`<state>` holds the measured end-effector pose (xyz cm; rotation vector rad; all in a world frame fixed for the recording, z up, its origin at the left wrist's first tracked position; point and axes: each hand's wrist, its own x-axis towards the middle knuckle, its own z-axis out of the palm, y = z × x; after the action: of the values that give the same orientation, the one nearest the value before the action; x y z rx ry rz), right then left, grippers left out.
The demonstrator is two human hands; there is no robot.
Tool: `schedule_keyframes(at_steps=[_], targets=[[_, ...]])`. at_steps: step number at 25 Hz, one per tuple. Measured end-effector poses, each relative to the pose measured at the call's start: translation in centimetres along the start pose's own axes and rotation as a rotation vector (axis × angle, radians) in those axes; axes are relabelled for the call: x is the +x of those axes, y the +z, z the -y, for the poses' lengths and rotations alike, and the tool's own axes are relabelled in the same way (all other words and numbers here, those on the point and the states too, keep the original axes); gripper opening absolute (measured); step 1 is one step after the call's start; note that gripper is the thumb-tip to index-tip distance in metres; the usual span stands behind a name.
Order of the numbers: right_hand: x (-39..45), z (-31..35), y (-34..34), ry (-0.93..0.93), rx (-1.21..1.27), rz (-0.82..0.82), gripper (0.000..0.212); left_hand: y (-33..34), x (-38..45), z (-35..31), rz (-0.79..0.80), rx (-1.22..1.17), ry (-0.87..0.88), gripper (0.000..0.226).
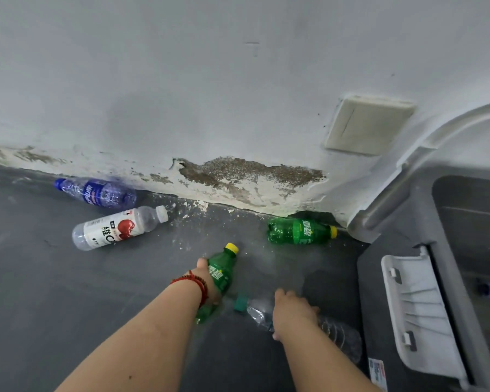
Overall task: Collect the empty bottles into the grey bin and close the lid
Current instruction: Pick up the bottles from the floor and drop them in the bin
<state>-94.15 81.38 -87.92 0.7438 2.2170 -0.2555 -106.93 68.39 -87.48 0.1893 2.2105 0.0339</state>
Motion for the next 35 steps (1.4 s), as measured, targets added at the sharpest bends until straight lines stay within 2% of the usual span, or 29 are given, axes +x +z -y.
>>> schedule_keyframes(at_steps=[2,4,6,9,11,14,15,17,19,21,22,26,27,29,31,32,34,35], targets=[[-1.3,0.6,0.0,0.024,0.080,-0.047,0.050,0.6,-1.3,0.6,-0.012,0.029,-0.019,0.087],[-2.8,1.7,-0.8,0.011,0.219,-0.150,0.053,-0.2,-3.2,0.9,-0.177,-0.084,-0.016,0.081],[-4.5,2.6,-3.1,-0.020,0.357,-0.304,0.064,-1.8,-5.2,0.5,-0.362,-0.274,0.036,0.090],[-8.2,2.2,-8.7,-0.090,0.616,-0.556,0.078,-4.3,-10.1,-2.4,-0.483,-0.597,0.263,0.101],[-11.7,1.0,-12.5,-0.144,0.818,-0.735,0.075,-6.5,-13.7,-4.7,-0.585,-0.828,0.423,0.094],[-17.3,-3.3,-16.5,-0.197,0.942,-1.118,0.064,-8.7,-19.4,-9.2,-0.745,-1.054,0.678,0.074],[-18.8,-5.1,-17.3,-0.175,0.946,-1.238,0.064,-8.9,-21.1,-11.0,-0.745,-1.071,0.769,0.069],[-20.7,-9.7,-17.7,-0.052,0.939,-1.379,0.064,-7.7,-23.8,-15.6,-0.619,-1.012,0.888,0.062],[-20.8,-14.5,-16.5,0.112,1.017,-1.279,0.063,-5.0,-25.5,-20.0,-0.398,-0.926,0.917,0.063],[-20.4,-18.8,-13.6,0.304,1.104,-1.038,0.064,-1.0,-26.4,-23.4,-0.161,-0.799,0.892,0.081],[-20.3,-20.4,-11.9,0.384,1.124,-0.930,0.065,1.1,-26.8,-24.4,-0.100,-0.698,0.869,0.090],[-17.9,-23.3,-7.0,0.558,1.126,-0.664,0.082,6.2,-25.8,-25.5,-0.126,-0.287,0.837,0.085],[-17.0,-23.3,-6.3,0.564,1.123,-0.575,0.081,6.6,-25.5,-25.7,-0.126,-0.189,0.824,0.080],[-15.9,-22.8,-5.2,0.456,1.191,-0.475,0.068,6.6,-25.5,-25.6,-0.133,-0.075,0.841,0.071],[-15.9,-22.3,-5.0,0.328,1.210,-0.551,0.058,6.4,-26.1,-24.6,-0.146,-0.149,0.974,0.064],[-16.1,-22.0,-5.6,0.274,1.242,-0.649,0.061,6.0,-26.3,-23.6,-0.184,-0.263,1.046,0.062],[-17.1,-20.9,-8.5,0.214,1.267,-0.915,0.075,3.8,-26.0,-21.8,-0.342,-0.525,1.122,0.058],[-17.8,-19.7,-10.6,0.169,1.181,-1.070,0.080,2.1,-25.3,-21.0,-0.449,-0.610,1.113,0.057]])
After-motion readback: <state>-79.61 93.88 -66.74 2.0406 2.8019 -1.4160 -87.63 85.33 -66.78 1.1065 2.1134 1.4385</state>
